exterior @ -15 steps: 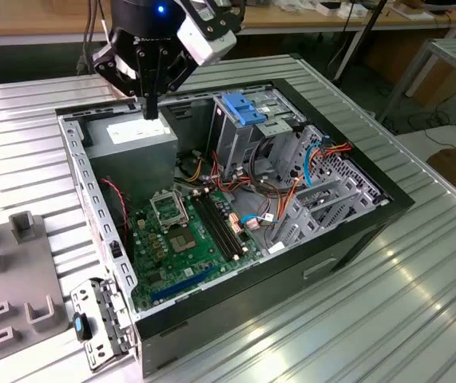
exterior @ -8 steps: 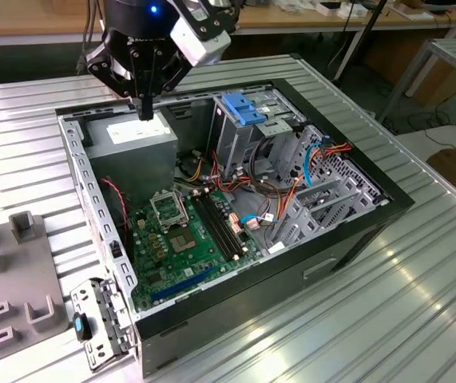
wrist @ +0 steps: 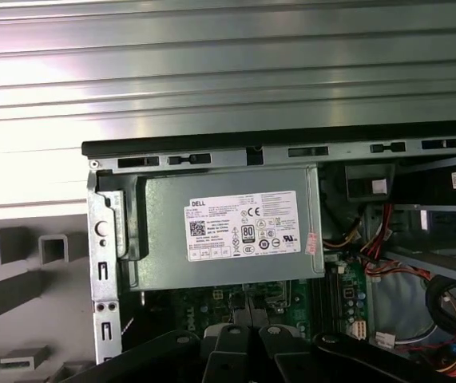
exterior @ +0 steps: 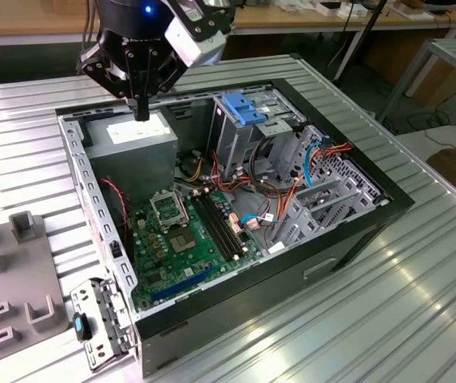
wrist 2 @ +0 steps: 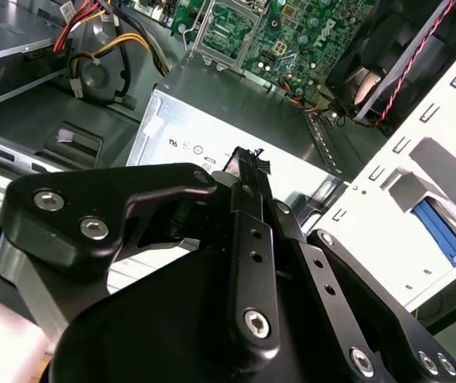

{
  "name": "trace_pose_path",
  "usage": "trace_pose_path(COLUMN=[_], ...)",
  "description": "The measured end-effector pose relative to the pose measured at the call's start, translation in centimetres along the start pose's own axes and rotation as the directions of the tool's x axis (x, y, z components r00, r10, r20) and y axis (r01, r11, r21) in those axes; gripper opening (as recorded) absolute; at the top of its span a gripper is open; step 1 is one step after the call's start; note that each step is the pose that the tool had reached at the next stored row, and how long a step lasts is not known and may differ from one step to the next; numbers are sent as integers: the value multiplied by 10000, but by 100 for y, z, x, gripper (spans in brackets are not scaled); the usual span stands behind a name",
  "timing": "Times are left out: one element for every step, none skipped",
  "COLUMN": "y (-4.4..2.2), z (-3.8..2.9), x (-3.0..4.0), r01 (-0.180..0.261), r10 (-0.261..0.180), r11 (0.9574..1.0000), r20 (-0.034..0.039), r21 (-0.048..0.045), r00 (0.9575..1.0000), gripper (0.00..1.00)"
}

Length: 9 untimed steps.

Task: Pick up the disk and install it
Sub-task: 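Reach for the disk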

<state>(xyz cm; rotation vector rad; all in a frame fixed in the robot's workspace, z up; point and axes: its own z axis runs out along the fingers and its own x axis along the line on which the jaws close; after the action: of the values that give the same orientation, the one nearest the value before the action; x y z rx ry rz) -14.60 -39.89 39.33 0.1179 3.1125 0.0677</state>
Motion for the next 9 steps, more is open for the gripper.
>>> trace_pose_path(y=[0,0,-1,-1,-2,-2,-2,-2,-3], z=[0,0,0,-1,-1,-1,-1,-1,-1], x=[4,8,12,16,22,27,30,34,38], r01=[0,0,0,0,0,-1,0,-1,0], r10=[0,0,0,0,0,1,0,1,0], r11=[10000,10000,10000,10000,10000,10000,10000,10000,10000], r20=[0,0,0,0,0,0,0,0,0], r21=[0,0,0,0,0,0,0,1,0], r00=[10000,10000,10000,10000,10000,10000,10000,10000,10000], gripper=[11,11,11,11,11,11,11,11,11])
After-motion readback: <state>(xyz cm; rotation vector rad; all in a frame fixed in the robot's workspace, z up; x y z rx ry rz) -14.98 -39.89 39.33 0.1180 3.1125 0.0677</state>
